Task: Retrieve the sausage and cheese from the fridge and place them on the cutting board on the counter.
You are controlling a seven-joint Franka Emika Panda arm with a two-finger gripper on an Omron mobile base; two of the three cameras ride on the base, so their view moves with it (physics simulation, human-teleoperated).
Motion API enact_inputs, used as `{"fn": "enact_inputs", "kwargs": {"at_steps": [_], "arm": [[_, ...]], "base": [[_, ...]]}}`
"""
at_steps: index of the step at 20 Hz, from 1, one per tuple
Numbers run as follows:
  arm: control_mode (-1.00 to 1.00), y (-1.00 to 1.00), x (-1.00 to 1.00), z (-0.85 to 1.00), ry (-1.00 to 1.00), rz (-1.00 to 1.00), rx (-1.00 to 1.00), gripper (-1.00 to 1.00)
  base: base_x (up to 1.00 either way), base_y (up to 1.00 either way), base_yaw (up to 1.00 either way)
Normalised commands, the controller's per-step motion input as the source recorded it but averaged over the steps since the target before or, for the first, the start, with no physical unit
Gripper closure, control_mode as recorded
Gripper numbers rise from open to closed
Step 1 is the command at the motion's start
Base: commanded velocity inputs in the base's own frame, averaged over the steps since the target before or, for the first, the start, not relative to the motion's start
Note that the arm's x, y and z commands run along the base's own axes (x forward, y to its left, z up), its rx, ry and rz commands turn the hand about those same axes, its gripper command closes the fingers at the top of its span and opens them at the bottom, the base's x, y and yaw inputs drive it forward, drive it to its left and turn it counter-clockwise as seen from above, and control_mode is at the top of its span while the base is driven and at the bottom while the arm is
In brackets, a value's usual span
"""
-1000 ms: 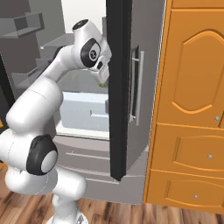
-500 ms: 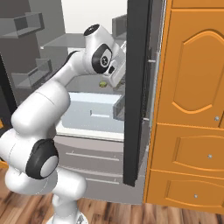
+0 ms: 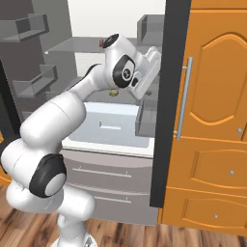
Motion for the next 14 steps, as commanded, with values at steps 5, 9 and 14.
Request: {"fn": "enact_inputs", "kwargs": {"at_steps": [5,9,14], "arm": [[-1.00,-0.35,-0.12,0.00,0.00,-0.06,0.00,-1.00],[-1.00,0.33,-0.54,0.06,-0.02,0.00,0.00,-1.00],[-1.00,0.67,-0.55,0.36,0.00,0.09,0.00,-1.00]], "base": [[0.00,0.00,0.00],[0.00,0.00,0.00],[0.00,0.00,0.00]]}}
